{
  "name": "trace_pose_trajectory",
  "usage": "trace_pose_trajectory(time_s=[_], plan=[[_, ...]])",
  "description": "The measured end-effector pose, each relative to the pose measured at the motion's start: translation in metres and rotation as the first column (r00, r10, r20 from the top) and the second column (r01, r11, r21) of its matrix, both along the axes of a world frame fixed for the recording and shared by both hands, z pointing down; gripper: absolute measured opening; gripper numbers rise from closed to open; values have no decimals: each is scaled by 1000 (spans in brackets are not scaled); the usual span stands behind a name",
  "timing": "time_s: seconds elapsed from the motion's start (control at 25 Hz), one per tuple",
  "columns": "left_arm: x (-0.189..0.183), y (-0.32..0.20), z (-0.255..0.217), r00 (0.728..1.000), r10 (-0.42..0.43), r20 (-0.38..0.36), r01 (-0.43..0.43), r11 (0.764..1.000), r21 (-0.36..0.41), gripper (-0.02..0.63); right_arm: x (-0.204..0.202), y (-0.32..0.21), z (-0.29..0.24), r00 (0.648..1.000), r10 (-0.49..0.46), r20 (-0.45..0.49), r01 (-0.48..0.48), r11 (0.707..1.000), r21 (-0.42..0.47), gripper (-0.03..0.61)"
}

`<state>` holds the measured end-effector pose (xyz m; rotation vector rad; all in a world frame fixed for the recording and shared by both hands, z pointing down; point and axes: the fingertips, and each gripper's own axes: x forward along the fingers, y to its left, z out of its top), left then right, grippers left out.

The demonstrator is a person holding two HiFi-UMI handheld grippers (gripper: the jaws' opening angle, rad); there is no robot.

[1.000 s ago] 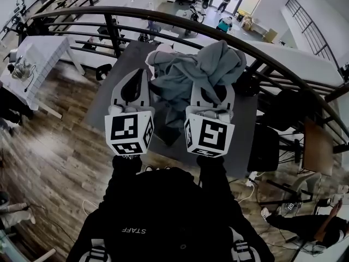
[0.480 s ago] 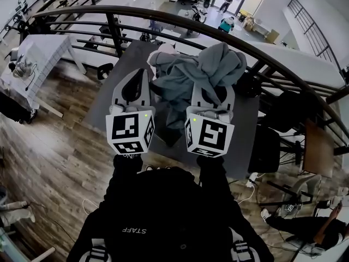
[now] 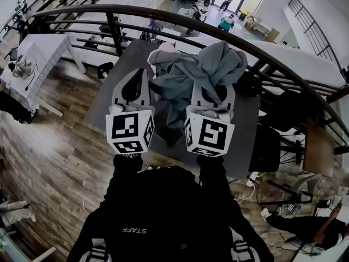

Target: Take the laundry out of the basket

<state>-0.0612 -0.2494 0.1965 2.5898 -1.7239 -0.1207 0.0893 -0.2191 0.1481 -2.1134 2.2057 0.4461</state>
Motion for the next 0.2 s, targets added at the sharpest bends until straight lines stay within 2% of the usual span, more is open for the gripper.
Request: trace_pose_trajectory(time_s=[0.2], plan=[[0, -1, 2, 1000, 0, -3, 0, 1000, 0, 0, -1, -1, 1, 1000, -1, -3, 1, 1000, 2, 129]])
